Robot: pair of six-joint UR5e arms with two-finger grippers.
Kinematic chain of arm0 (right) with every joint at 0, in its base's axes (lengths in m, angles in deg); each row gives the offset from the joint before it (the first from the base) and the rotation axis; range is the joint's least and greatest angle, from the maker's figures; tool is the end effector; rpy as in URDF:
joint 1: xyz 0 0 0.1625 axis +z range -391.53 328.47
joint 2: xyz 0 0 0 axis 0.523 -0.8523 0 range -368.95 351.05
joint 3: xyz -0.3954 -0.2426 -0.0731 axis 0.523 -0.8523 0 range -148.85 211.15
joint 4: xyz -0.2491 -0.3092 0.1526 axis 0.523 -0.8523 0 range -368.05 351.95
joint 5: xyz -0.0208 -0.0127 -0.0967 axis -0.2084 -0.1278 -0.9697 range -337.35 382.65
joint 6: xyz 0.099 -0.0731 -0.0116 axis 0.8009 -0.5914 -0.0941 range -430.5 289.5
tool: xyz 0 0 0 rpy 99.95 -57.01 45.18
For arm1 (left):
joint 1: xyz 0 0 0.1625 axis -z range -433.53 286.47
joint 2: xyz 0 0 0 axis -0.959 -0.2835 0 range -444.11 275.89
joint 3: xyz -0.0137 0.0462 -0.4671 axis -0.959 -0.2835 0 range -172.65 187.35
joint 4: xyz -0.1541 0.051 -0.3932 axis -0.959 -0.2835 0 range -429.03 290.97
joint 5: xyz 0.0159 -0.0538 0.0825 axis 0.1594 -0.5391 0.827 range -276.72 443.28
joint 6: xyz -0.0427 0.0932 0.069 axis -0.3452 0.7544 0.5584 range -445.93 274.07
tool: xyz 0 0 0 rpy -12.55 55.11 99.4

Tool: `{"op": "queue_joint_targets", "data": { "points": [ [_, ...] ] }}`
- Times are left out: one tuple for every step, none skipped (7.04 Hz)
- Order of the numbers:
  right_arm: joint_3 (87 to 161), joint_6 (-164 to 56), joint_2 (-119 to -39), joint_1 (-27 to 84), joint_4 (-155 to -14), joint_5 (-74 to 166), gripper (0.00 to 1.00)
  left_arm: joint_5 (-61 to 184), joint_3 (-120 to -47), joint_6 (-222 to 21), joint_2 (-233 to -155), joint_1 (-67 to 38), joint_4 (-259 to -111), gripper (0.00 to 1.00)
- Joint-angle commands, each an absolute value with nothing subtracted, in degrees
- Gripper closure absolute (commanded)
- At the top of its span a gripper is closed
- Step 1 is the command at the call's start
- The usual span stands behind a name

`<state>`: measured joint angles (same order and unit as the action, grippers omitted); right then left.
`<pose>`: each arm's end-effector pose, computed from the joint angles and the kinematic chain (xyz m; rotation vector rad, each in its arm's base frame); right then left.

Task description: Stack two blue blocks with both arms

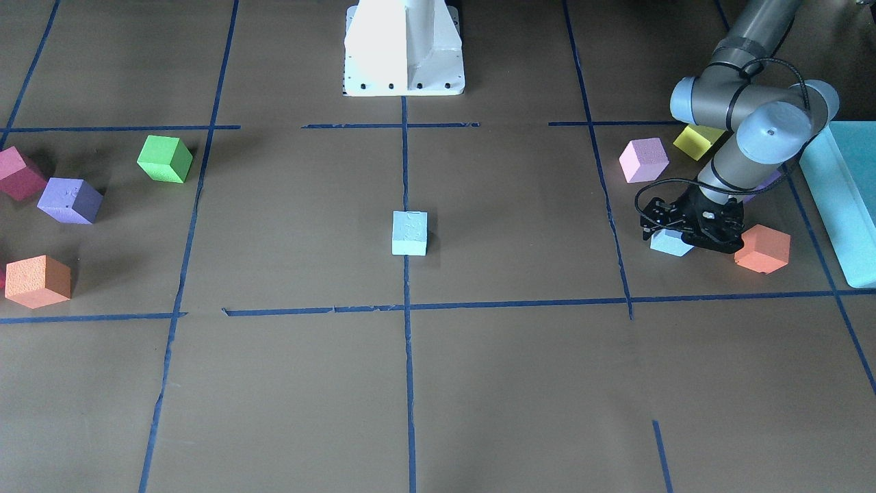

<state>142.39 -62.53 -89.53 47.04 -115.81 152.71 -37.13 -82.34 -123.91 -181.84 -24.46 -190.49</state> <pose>-0.0550 -0.5425 0.4897 0.0953 -0.7231 -0.1364 0.3450 -0.5060 0.5959 0.1876 0.8154 0.2284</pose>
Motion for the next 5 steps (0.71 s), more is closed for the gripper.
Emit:
{"op": "queue_joint_targets", "data": {
  "points": [
    [142.2,-62.6,-89.8,47.8,-115.1,153.1,0.00,-41.5,-84.3,-123.9,-180.2,-22.4,-190.1,0.95],
    [142.1,-63.0,-89.9,48.0,-115.2,153.1,0.00,-44.2,-86.7,-123.9,-179.6,-19.5,-188.8,1.00],
    [141.5,-63.6,-90.9,48.7,-115.0,153.3,0.00,-45.6,-89.7,-123.9,-179.9,-18.1,-184.0,1.00],
    [141.4,-66.3,-93.0,49.5,-114.8,154.2,0.00,-45.5,-93.3,-124.0,-181.7,-18.2,-176.3,1.00],
    [141.1,-67.8,-94.4,50.9,-114.8,155.4,0.00,-45.0,-96.5,-124.0,-185.8,-18.2,-167.6,1.00]
  ]
}}
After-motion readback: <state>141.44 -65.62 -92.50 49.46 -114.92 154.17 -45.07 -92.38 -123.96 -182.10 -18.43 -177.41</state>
